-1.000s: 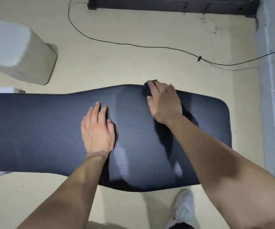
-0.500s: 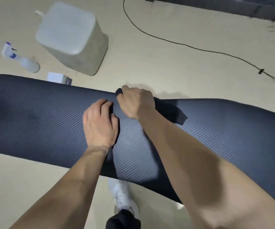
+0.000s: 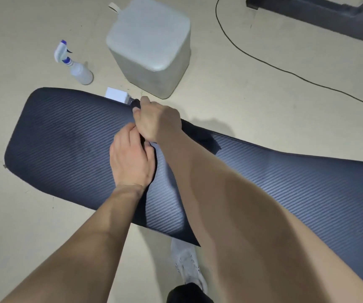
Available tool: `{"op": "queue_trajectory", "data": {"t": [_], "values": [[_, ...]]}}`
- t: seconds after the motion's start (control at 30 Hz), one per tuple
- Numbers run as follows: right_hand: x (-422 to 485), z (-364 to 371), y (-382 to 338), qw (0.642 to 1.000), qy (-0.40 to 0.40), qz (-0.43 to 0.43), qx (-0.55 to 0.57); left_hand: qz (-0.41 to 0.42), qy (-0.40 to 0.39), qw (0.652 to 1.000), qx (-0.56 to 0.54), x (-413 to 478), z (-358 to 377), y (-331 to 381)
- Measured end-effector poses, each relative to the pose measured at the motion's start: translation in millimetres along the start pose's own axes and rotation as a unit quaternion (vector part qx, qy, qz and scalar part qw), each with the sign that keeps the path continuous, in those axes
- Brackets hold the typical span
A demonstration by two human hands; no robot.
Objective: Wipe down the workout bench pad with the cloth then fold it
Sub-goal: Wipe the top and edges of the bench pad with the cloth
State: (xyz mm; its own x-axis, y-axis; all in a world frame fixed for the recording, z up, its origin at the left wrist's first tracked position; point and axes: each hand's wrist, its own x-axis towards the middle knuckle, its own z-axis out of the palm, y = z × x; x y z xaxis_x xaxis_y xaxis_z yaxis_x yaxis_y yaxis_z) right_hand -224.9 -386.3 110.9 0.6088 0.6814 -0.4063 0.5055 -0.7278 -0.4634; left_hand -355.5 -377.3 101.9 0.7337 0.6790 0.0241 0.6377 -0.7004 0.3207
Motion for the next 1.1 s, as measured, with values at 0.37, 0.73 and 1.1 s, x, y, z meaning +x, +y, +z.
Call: {"op": "queue_trajectory", "data": {"t": [0.37, 0.73, 1.1], "values": [[-84, -36, 127, 1.000, -0.006, -0.014, -0.013, 0.000, -0.038, 0.999, -0.029, -89, 32, 136], [-221, -110, 370, 0.997, 0.007, -0.029, -0.068, -0.040, -0.035, 0.998, -0.037, -218, 126, 390], [-321, -150, 540, 0.995, 0.033, 0.084, -0.042, 0.020, -0.077, 0.996, -0.041, -304, 162, 545]]}}
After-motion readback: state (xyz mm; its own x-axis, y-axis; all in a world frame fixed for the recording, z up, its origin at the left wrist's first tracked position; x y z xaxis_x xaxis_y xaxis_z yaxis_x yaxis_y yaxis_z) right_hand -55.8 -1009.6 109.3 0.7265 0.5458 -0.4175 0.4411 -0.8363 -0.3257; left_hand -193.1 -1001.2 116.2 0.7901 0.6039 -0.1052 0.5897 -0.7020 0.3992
